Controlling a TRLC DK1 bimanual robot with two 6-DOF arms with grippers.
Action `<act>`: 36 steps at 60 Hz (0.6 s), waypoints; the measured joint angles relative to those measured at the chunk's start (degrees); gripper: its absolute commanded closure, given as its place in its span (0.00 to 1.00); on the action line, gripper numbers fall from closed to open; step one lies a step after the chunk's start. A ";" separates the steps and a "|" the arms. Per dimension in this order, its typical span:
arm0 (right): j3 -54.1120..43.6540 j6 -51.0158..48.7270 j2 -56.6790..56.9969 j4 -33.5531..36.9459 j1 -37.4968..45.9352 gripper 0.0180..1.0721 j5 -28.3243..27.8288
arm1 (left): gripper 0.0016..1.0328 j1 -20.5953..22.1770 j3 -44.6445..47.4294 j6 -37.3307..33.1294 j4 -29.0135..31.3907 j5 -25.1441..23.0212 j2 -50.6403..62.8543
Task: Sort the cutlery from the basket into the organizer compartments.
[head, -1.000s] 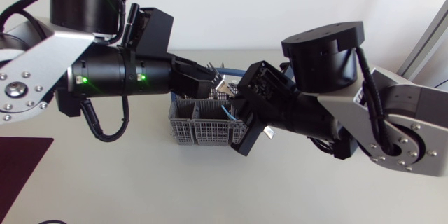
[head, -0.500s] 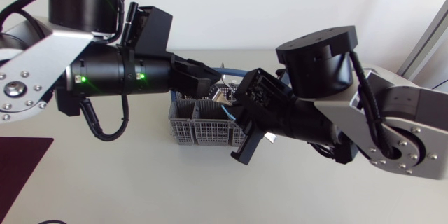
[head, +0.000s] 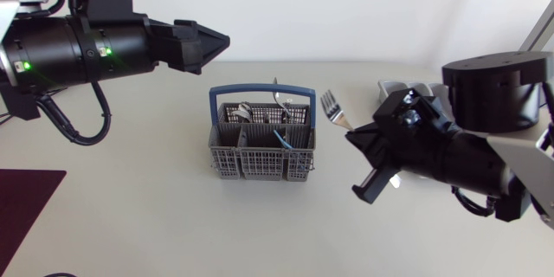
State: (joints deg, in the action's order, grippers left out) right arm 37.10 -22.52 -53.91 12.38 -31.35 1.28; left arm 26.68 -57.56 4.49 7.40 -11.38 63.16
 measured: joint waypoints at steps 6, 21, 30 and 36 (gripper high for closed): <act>-0.48 -0.04 -0.31 -0.11 10.99 0.94 -4.13 | 0.32 0.11 1.79 -3.69 0.00 0.00 0.63; 3.30 -1.99 -15.30 -3.82 35.65 0.94 -13.49 | 0.33 2.38 5.88 -11.32 -1.70 0.04 4.09; 12.44 -2.86 -27.74 -5.35 44.74 0.94 -15.74 | 0.33 4.13 6.80 -15.41 -2.23 0.00 6.67; 19.71 -3.08 -35.21 -5.51 48.46 0.94 -16.52 | 0.33 4.63 7.10 -17.90 -2.51 0.00 8.22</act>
State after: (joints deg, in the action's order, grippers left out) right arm 56.82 -25.61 -89.12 6.87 17.10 -15.25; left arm 31.31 -50.46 -13.41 4.89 -11.38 71.37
